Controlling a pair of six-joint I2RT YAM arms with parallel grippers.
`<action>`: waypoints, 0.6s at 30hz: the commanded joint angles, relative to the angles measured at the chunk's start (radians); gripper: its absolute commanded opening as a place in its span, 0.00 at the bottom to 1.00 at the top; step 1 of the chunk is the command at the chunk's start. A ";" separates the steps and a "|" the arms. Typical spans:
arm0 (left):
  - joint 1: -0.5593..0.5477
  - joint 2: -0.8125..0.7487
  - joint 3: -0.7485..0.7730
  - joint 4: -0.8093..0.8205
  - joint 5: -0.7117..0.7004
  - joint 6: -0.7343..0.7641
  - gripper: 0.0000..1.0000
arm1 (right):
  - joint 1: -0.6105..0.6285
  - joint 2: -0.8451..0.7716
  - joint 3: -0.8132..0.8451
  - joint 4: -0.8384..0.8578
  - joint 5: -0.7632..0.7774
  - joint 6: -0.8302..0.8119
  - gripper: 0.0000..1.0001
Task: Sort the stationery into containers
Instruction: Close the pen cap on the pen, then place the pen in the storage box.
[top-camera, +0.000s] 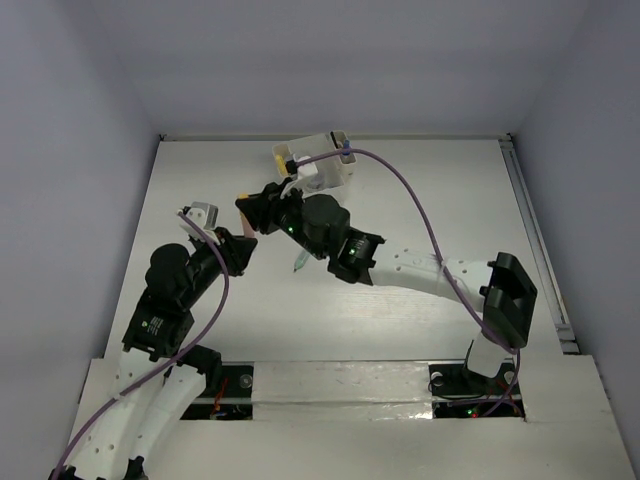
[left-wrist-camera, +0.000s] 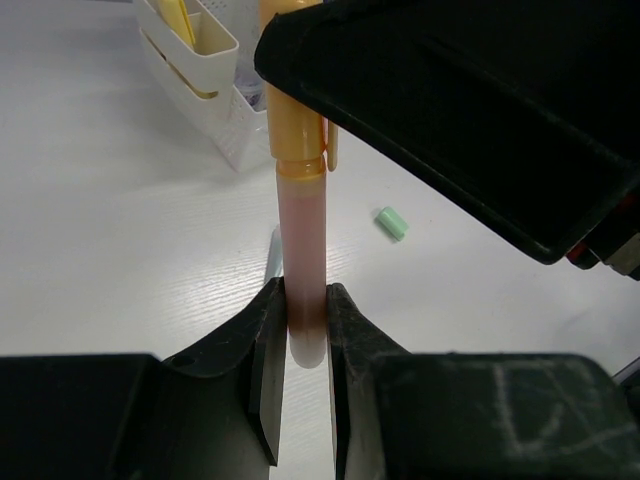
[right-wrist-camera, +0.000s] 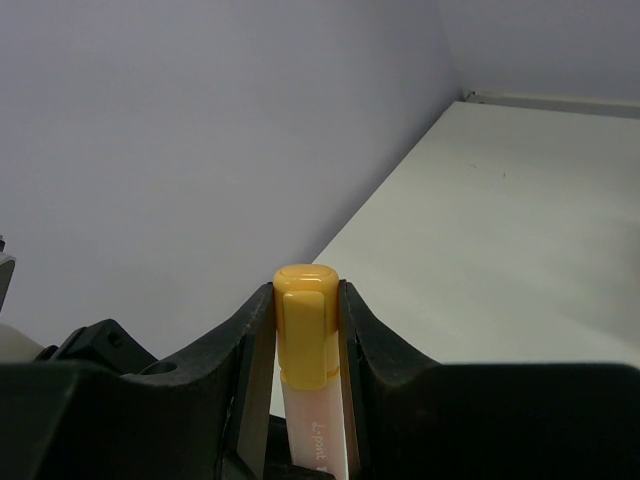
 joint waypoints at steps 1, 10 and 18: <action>0.003 -0.013 0.002 0.084 -0.030 -0.002 0.00 | 0.015 -0.050 -0.037 0.019 -0.038 0.035 0.00; 0.003 -0.013 0.005 0.086 -0.039 -0.002 0.00 | 0.024 -0.041 -0.134 0.017 -0.064 0.083 0.00; 0.003 0.011 0.022 0.112 -0.024 -0.012 0.00 | 0.044 -0.042 -0.201 0.025 -0.073 0.104 0.00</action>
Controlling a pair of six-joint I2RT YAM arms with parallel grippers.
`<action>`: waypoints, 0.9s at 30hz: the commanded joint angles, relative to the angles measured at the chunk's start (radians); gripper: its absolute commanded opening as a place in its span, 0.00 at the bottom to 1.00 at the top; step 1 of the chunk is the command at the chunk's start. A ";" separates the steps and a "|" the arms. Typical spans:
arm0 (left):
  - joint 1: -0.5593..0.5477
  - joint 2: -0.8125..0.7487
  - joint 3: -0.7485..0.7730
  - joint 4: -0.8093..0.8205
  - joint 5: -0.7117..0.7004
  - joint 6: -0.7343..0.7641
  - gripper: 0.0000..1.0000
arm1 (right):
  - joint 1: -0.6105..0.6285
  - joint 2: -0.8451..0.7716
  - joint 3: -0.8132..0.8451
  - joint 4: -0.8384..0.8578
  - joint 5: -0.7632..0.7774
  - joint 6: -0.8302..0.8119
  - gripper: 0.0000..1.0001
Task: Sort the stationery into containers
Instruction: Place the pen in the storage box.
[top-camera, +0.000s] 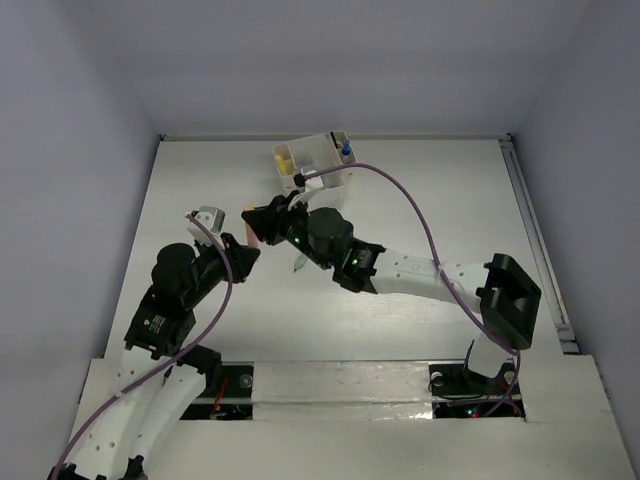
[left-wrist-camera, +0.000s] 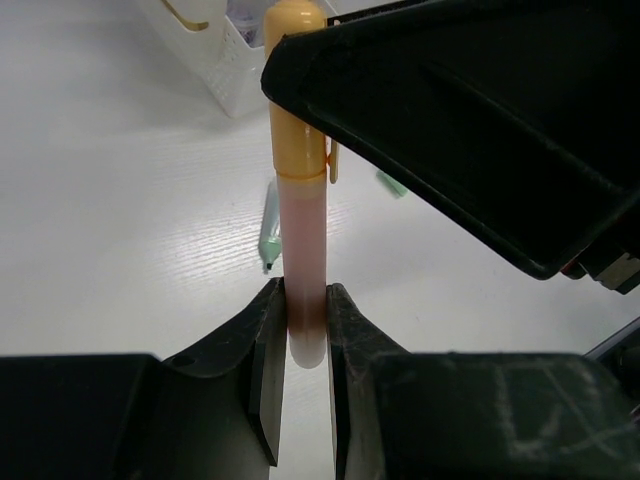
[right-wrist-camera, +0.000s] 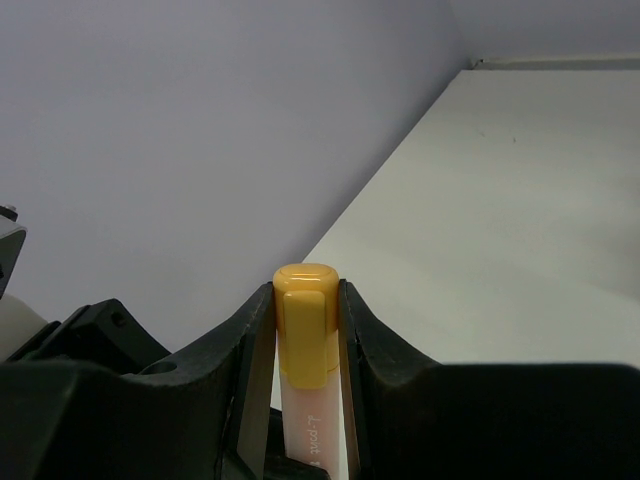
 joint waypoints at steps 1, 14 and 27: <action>0.006 0.015 0.046 0.193 -0.046 -0.008 0.00 | 0.055 -0.024 -0.072 -0.046 -0.070 0.032 0.00; 0.006 0.109 0.229 0.301 -0.026 -0.039 0.00 | 0.075 -0.057 -0.332 0.095 -0.195 0.168 0.00; 0.006 0.227 0.353 0.332 -0.017 -0.039 0.00 | 0.109 -0.023 -0.389 0.149 -0.225 0.257 0.00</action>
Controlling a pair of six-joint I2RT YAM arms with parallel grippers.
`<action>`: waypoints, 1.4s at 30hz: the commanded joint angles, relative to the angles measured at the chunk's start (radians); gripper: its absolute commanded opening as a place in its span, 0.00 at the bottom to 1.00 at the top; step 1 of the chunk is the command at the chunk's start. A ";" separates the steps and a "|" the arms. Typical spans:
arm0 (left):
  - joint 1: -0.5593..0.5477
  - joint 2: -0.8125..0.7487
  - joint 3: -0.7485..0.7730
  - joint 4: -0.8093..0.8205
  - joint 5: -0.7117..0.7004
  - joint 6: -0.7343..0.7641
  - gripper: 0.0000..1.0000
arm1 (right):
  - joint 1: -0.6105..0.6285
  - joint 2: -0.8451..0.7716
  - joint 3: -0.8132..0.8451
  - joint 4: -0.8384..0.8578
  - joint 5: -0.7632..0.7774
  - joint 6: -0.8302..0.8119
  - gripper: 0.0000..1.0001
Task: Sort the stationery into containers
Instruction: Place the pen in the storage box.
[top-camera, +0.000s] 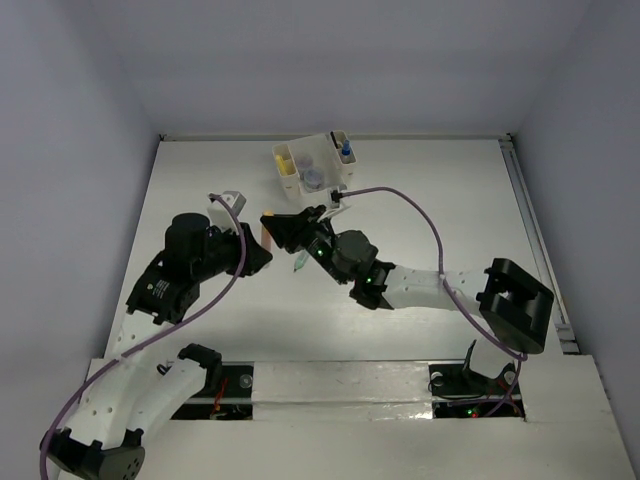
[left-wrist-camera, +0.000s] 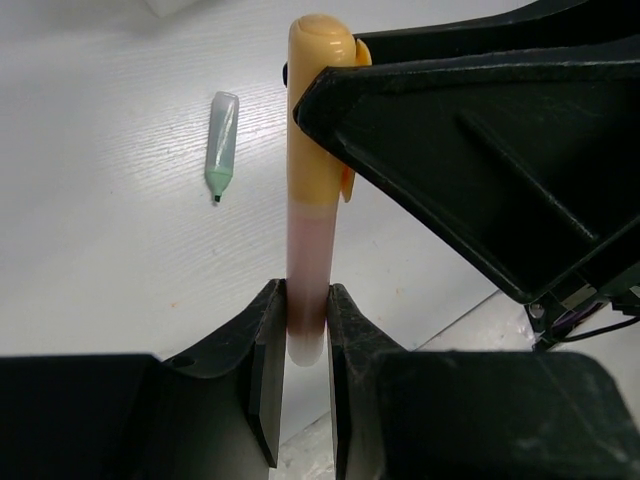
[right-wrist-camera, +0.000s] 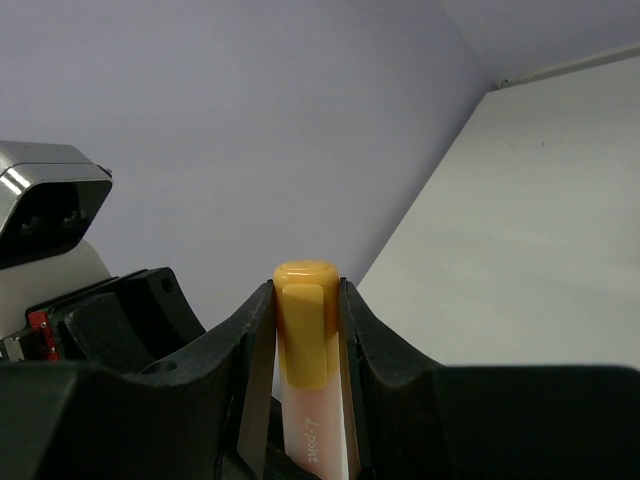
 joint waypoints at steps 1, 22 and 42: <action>0.032 -0.009 0.119 0.555 -0.143 -0.043 0.00 | 0.098 0.033 -0.070 -0.234 -0.261 0.051 0.00; 0.032 -0.350 -0.212 0.368 -0.268 -0.009 0.99 | -0.385 0.316 0.728 -0.433 -0.165 -0.401 0.00; 0.050 -0.388 -0.217 0.360 -0.233 -0.001 0.99 | -0.447 0.581 0.906 -0.206 -0.474 -0.575 0.00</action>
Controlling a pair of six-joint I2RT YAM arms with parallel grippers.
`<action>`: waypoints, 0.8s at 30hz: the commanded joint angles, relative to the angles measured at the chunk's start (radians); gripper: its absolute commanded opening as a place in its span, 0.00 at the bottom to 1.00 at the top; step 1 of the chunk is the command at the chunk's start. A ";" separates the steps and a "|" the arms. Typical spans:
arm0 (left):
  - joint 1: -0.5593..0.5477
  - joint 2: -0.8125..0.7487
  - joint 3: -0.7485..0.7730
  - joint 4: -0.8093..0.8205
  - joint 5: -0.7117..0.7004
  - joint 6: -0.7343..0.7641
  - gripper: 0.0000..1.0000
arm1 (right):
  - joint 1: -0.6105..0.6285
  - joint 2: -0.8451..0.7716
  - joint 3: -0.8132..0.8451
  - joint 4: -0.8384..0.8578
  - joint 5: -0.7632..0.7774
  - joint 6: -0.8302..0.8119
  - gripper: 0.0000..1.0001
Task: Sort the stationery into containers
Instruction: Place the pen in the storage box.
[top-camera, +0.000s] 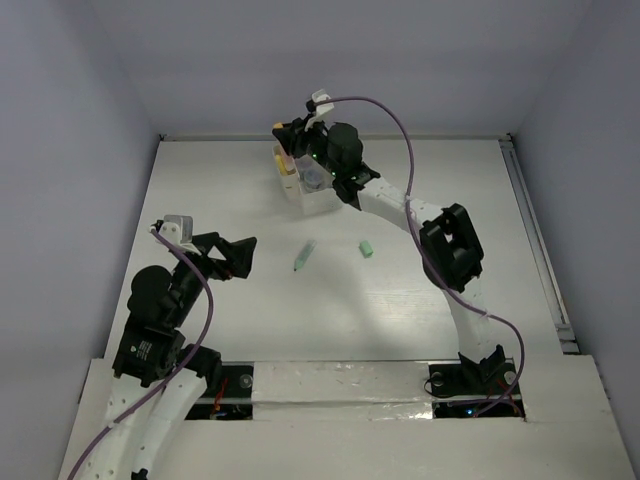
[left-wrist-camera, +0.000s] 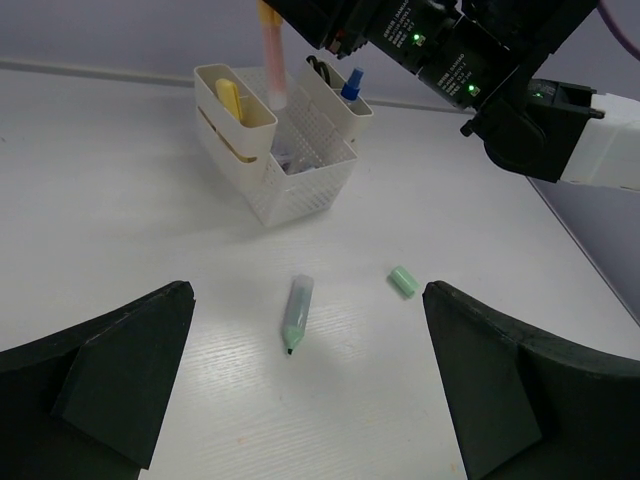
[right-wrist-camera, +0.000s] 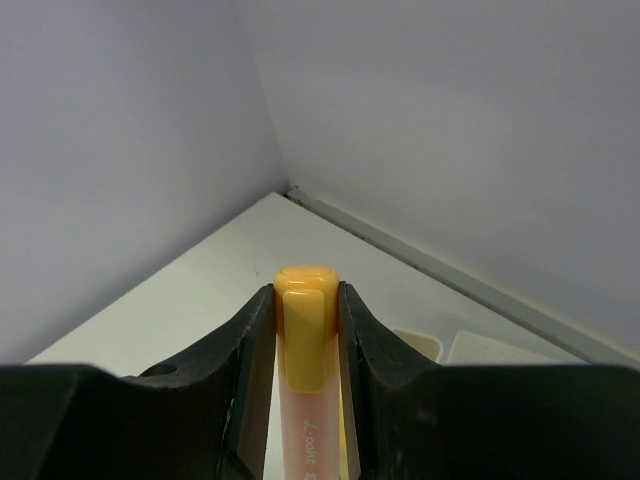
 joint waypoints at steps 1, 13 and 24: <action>0.007 -0.007 0.003 0.052 0.018 0.010 0.99 | 0.004 0.026 0.050 0.116 -0.036 -0.006 0.00; 0.007 -0.004 0.001 0.055 0.035 0.010 0.99 | 0.004 0.111 0.078 0.166 -0.064 0.038 0.00; 0.007 -0.002 0.003 0.060 0.044 0.014 0.99 | 0.004 0.103 0.041 0.205 -0.068 0.037 0.08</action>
